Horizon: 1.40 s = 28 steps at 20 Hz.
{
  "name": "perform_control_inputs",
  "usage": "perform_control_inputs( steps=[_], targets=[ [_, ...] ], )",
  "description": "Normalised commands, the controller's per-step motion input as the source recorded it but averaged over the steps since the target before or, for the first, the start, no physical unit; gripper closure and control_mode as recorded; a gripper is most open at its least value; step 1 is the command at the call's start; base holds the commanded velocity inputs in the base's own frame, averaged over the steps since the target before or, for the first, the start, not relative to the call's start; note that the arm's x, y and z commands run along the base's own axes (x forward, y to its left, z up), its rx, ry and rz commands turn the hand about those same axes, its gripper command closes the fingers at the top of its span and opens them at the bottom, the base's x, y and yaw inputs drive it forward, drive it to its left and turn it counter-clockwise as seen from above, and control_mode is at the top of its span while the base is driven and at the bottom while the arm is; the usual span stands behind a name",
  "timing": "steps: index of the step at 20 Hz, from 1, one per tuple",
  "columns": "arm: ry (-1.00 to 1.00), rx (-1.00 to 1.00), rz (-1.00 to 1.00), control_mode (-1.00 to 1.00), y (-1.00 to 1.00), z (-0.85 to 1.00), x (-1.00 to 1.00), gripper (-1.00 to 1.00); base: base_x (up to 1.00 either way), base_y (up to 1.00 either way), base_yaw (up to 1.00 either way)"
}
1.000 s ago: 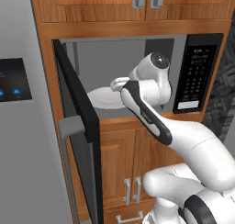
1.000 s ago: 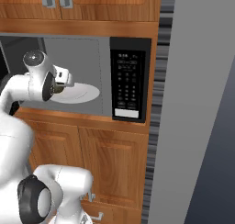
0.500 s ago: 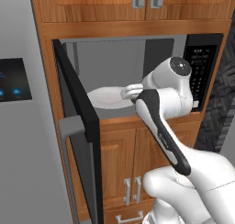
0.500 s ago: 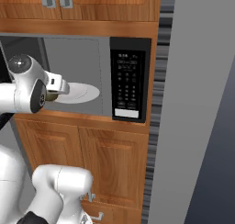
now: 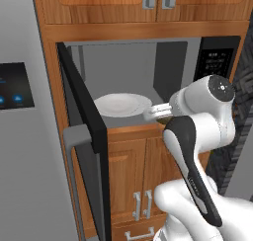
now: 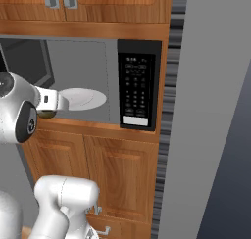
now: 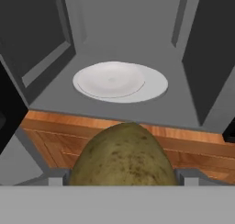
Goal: Retrieve the reheated potato from the microwave, then place the potato, cheese, and condiment on the cutting board.
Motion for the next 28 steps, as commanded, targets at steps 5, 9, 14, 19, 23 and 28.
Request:
perform_control_inputs(
  steps=[5, 9, 14, 19, 23, 28],
  targets=[
    [0.0, -0.05, 0.0, -1.0, -0.14, 0.05, -0.6, 1.0, 0.0, 0.0, 0.0],
    [0.0, -0.01, 0.0, -1.0, -0.08, 0.04, -0.49, 1.0, 0.0, 0.0, 0.0],
    [0.0, 0.0, 0.0, -1.0, -0.01, 0.03, -0.12, 1.0, 0.0, 0.0, 0.0],
    [0.0, 0.0, 0.0, -1.0, 0.0, 0.0, 0.0, 1.0, 0.0, 0.0, 0.0],
    [0.0, 0.0, 0.0, -1.0, 0.0, 0.0, 0.0, 1.0, 0.0, 0.0, 0.0],
    [0.0, 0.0, 0.0, -1.0, 0.0, 0.0, 0.0, 1.0, 0.0, 0.0, 0.0]
  ],
)
